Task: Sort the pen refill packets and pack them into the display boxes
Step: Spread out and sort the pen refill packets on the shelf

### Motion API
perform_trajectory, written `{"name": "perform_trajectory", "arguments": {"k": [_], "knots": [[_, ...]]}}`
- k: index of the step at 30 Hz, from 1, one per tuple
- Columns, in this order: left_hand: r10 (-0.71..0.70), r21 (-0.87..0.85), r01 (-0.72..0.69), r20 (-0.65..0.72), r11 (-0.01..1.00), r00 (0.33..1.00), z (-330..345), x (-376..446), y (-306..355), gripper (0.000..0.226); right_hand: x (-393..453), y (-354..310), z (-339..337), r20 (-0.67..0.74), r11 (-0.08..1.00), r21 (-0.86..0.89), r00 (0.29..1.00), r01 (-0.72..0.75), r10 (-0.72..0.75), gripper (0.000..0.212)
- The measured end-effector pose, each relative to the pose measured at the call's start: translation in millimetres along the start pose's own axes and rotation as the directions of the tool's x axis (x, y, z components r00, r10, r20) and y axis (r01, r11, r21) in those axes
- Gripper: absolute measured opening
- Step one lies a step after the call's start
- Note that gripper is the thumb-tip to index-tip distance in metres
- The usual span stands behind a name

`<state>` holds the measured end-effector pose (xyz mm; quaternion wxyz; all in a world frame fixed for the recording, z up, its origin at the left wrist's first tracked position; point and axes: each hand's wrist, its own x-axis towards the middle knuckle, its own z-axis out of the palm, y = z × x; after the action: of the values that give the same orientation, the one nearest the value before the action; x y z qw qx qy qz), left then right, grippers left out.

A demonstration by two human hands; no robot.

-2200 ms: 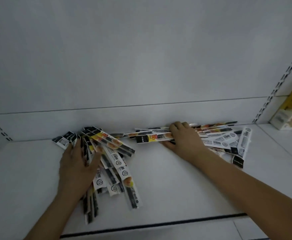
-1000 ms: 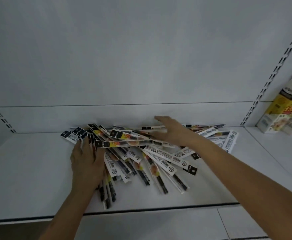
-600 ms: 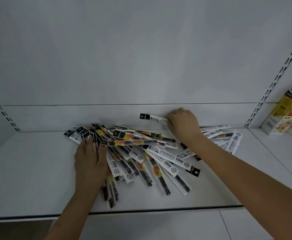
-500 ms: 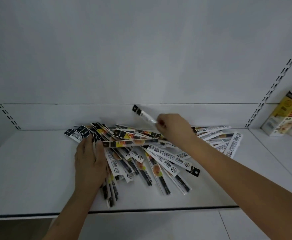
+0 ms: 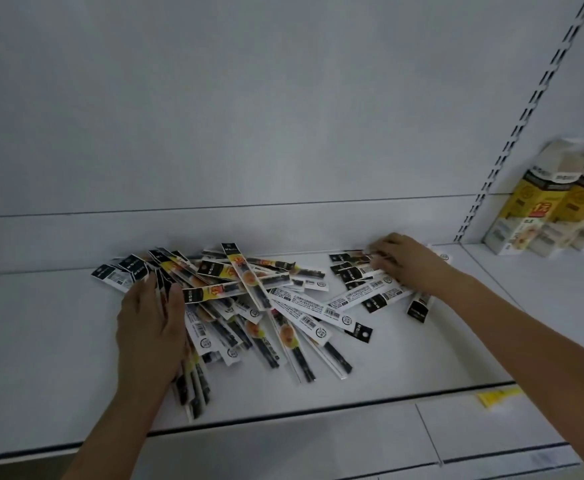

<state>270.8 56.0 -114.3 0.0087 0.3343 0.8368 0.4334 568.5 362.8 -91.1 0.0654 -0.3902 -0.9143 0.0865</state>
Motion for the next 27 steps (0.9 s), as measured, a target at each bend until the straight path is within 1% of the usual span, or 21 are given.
{"name": "perform_trajectory", "arguments": {"k": [2, 6, 9, 12, 15, 18, 20, 23, 27], "knots": [[0.008, 0.032, -0.008, 0.008, 0.999, 1.000, 1, 0, 0, 0.090, 3, 2, 2, -0.056, 1.000, 0.011, 0.998, -0.020, 0.021, 0.038], [0.036, 0.090, -0.038, 0.031, 0.995, 0.999, 2, -1, -1, 0.074, 7, -2, 4, -0.125, 0.999, 0.006, 0.992, -0.031, 0.032, 0.031], [0.042, 0.109, -0.046, 0.040, 0.993, 0.998, 1, -3, 2, 0.070, 6, -4, 3, -0.115, 0.999, 0.016, 0.992, -0.041, 0.043, 0.031], [0.010, 0.130, -0.020, 0.076, 0.991, 0.997, 0, -2, 7, 0.073, 9, -4, 1, -0.101, 0.998, 0.015, 0.993, -0.057, 0.058, 0.028], [-0.033, 0.158, 0.018, 0.097, 0.987, 0.995, 3, -1, 13, 0.076, 15, -6, 0, -0.063, 0.999, -0.033, 0.998, -0.034, 0.032, 0.029], [-0.061, 0.208, 0.037, 0.110, 0.977, 0.992, 11, 0, 20, 0.076, 21, -8, -2, -0.047, 0.992, -0.106, 0.997, -0.062, 0.057, 0.028], [-0.069, 0.234, 0.040, 0.115, 0.972, 0.991, 18, -1, 25, 0.076, 26, -9, -3, -0.059, 0.987, -0.144, 0.996, -0.076, 0.068, 0.026], [-0.045, 0.252, 0.021, 0.089, 0.967, 0.995, 25, -4, 28, 0.073, 31, -12, -2, -0.100, 0.981, -0.174, 0.993, -0.081, 0.064, 0.024], [-0.043, 0.239, 0.023, 0.075, 0.971, 0.996, 27, -6, 27, 0.069, 33, -11, 0, -0.132, 0.962, -0.265, 0.991, -0.071, 0.037, 0.025]]}}
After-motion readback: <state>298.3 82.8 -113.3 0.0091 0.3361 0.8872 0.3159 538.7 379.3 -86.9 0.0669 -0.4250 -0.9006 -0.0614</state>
